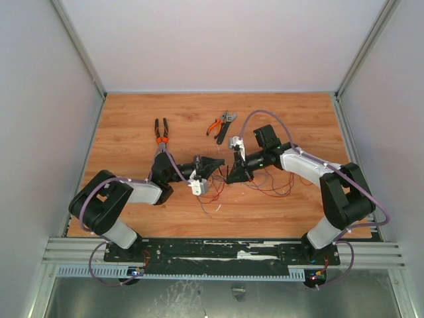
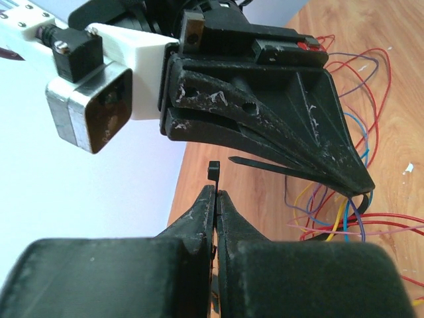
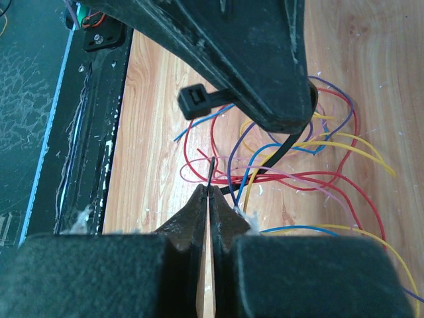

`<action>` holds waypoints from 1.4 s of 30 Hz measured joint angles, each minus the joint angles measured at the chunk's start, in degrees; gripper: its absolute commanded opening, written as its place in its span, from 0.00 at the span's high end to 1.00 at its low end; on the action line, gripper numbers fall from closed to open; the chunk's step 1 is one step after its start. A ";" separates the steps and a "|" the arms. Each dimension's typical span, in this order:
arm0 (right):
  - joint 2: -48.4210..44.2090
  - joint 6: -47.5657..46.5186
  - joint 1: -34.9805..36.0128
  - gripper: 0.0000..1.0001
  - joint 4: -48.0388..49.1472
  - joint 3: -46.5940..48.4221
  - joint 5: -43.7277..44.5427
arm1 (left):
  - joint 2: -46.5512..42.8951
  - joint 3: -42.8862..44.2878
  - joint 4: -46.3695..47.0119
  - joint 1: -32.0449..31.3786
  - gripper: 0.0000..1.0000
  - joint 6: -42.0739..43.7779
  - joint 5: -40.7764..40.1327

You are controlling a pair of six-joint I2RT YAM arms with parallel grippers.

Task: Zip-tie the wires
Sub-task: Tie the cable at the center of the board.

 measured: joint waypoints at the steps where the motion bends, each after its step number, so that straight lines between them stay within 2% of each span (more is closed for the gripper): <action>1: 0.04 -0.24 0.09 1.00 -0.31 0.02 0.00 | 0.31 0.00 -0.09 0.00 1.00 0.20 0.00; 11: 0.28 -1.14 0.74 1.00 -1.97 1.11 0.85 | 4.17 1.31 0.85 0.07 1.00 -0.68 0.28; 42: 1.11 -1.38 1.55 1.00 -3.10 1.55 2.93 | 4.94 1.55 1.75 0.11 1.00 -2.01 0.74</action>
